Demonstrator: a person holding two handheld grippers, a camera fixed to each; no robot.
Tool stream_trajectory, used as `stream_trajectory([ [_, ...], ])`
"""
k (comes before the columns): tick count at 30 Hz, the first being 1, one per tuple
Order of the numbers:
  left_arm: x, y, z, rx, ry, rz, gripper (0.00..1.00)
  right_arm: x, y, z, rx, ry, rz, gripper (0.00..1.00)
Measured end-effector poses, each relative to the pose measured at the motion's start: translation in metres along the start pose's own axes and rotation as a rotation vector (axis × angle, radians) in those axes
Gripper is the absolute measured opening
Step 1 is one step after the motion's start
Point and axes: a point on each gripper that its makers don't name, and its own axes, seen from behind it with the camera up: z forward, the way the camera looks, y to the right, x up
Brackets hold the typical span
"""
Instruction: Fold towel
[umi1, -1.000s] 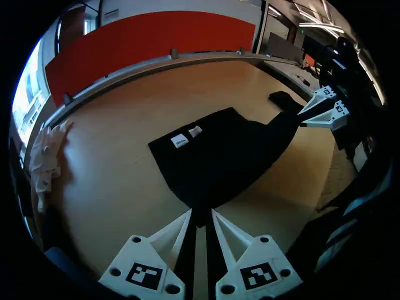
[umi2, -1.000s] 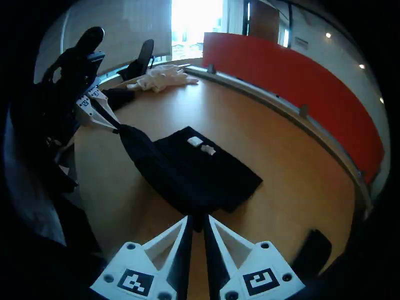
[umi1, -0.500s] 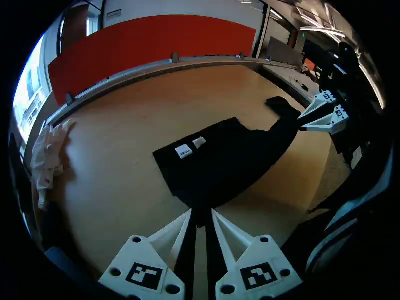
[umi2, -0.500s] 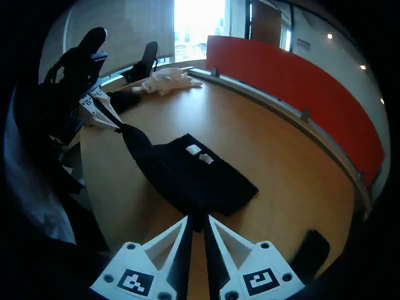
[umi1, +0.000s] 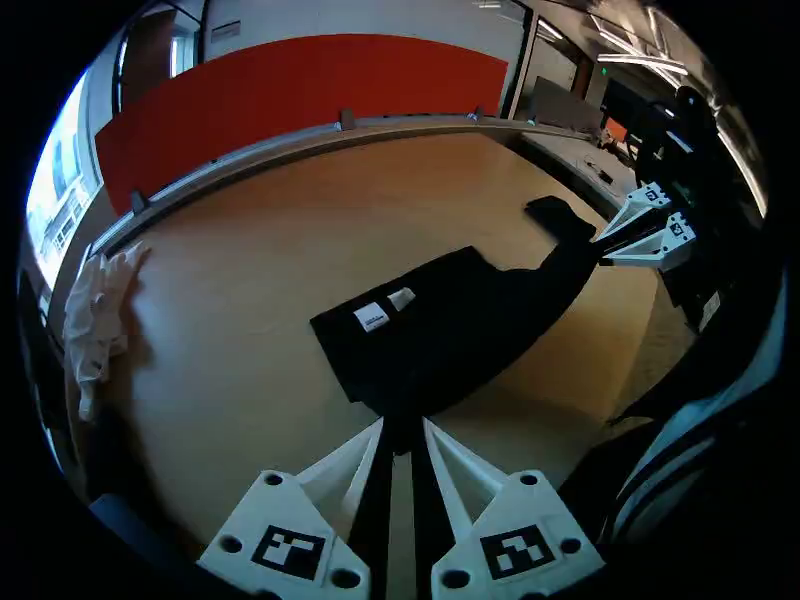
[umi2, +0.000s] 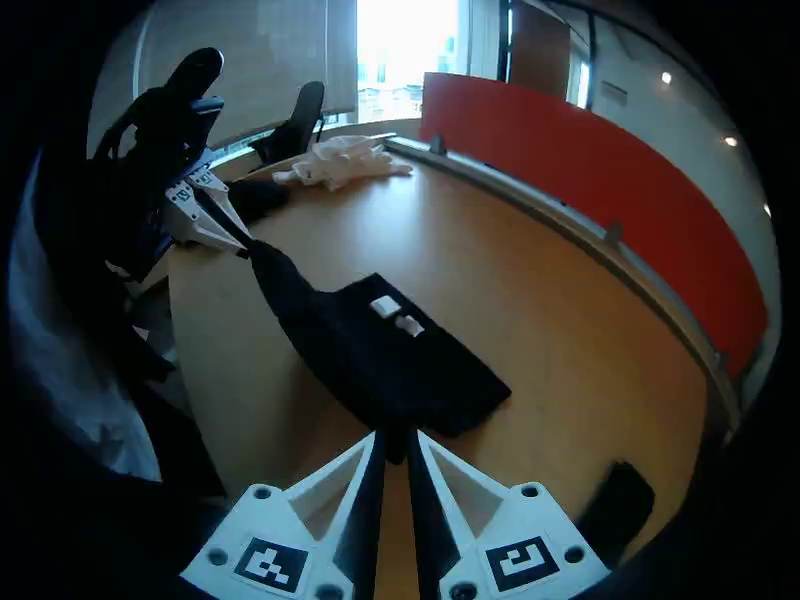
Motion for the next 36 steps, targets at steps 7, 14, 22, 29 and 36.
stream_trajectory([
  [7, 0.0, -0.001, 0.003, 0.003, -0.002, -0.006, 0.12, 0.0, 0.002, 0.003, 0.002, -0.002, 0.004, 0.15],
  [14, 0.007, -0.006, 0.011, 0.006, 0.003, -0.015, 0.12, 0.001, 0.01, 0.009, -0.003, -0.019, -0.008, 0.15],
  [22, 0.015, -0.018, 0.031, 0.027, -0.003, -0.025, 0.12, 0.001, 0.027, 0.026, -0.015, -0.036, -0.005, 0.15],
  [29, 0.022, -0.029, 0.054, 0.044, -0.008, -0.037, 0.12, -0.002, 0.046, 0.047, -0.041, -0.055, 0.01, 0.15],
  [36, 0.021, -0.033, 0.072, 0.048, -0.02, -0.039, 0.12, -0.01, 0.054, 0.06, -0.049, -0.077, 0.017, 0.15],
])
